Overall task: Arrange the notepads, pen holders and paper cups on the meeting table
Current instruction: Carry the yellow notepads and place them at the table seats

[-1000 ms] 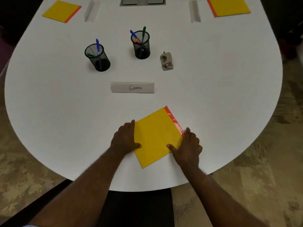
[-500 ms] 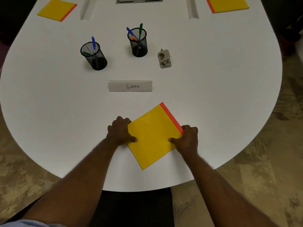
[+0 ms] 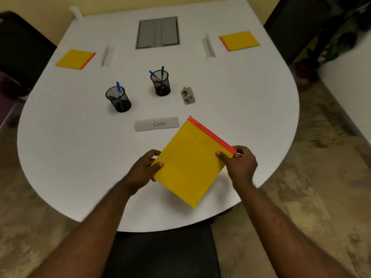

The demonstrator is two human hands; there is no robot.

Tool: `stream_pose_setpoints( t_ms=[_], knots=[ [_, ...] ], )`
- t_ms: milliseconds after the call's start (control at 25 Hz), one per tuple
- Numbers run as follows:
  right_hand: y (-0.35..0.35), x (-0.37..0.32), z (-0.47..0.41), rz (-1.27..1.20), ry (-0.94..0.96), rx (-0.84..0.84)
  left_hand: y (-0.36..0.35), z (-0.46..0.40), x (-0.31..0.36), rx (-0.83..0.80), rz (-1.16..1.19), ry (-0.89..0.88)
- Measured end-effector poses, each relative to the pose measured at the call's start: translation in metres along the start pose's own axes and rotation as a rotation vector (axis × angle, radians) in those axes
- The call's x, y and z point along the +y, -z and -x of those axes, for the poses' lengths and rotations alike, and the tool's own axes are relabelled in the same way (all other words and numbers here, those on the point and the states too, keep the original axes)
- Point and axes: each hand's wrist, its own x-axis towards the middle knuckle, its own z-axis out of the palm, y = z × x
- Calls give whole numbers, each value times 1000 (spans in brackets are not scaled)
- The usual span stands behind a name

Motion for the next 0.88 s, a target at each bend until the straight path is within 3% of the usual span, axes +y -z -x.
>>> stream_pose_setpoints(
  t_ms=[200, 400, 640, 880],
  knots=[
    [55, -43, 36, -132, -22, 60, -30, 41, 41, 22, 187, -142],
    [119, -60, 69, -143, 116, 28, -79, 62, 94, -27, 321, -235],
    [211, -51, 48, -146, 124, 197, -167, 54, 146, -181, 250, -242],
    [327, -7, -20, -90, 98, 202, -282, 18, 187, -262, 140, -223]
  ],
)
